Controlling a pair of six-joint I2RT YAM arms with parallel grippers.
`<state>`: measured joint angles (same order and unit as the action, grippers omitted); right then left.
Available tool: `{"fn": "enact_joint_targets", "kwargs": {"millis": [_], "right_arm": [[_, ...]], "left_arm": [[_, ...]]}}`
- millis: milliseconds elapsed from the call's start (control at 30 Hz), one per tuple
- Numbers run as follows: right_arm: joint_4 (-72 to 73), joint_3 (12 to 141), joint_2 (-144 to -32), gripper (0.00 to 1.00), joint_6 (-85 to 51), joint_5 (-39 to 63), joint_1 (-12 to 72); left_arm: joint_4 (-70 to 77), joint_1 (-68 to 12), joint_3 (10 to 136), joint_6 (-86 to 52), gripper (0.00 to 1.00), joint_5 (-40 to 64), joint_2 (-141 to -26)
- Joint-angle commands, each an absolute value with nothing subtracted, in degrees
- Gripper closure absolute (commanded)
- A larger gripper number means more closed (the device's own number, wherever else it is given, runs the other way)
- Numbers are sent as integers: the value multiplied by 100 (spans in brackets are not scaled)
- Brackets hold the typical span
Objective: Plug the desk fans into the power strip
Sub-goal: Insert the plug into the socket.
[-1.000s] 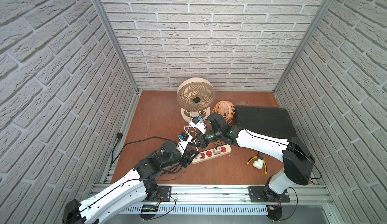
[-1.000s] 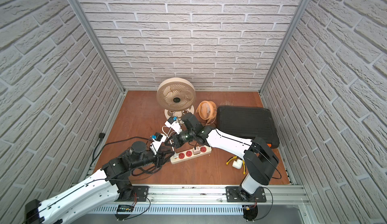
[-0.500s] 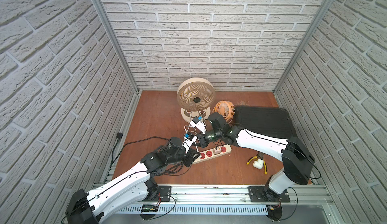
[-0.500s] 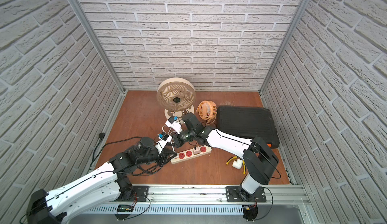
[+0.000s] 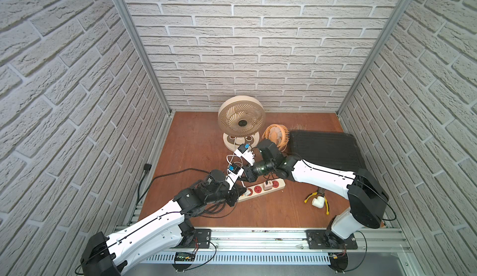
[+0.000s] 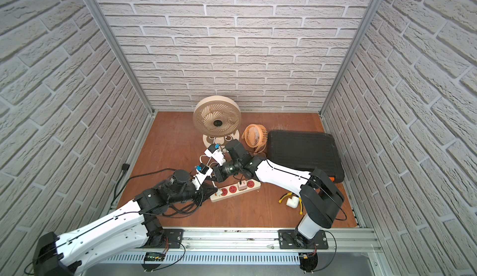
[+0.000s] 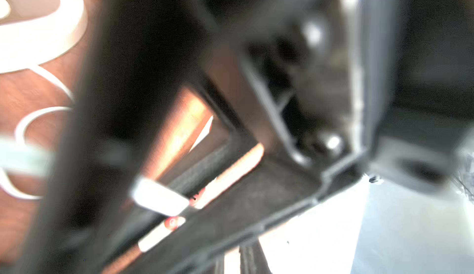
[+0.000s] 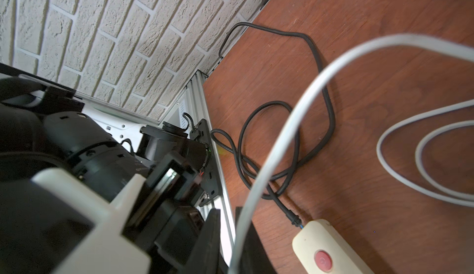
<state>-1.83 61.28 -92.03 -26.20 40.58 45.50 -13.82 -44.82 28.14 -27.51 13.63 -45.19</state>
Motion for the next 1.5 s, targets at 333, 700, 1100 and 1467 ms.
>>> {"fn": "enact_joint_targets", "kwargs": {"millis": [333,700,1100,1467], "right_arm": [[-2623,5194,-6450,0,-2432,1107,4485],[-3288,3847,-3863,1,-3283,286,4206],[-2992,2984,-3249,1,-3676,1169,3462],[-2944,2979,-3272,1,-3623,1421,3273]], "left_arm": [[-1195,-5125,3171,-1635,100,-496,-5243],[-165,-5140,2773,-910,100,52,-5811],[-398,-5139,2979,-786,100,52,-6418],[-283,-5141,2817,-887,100,-8,-6477]]}}
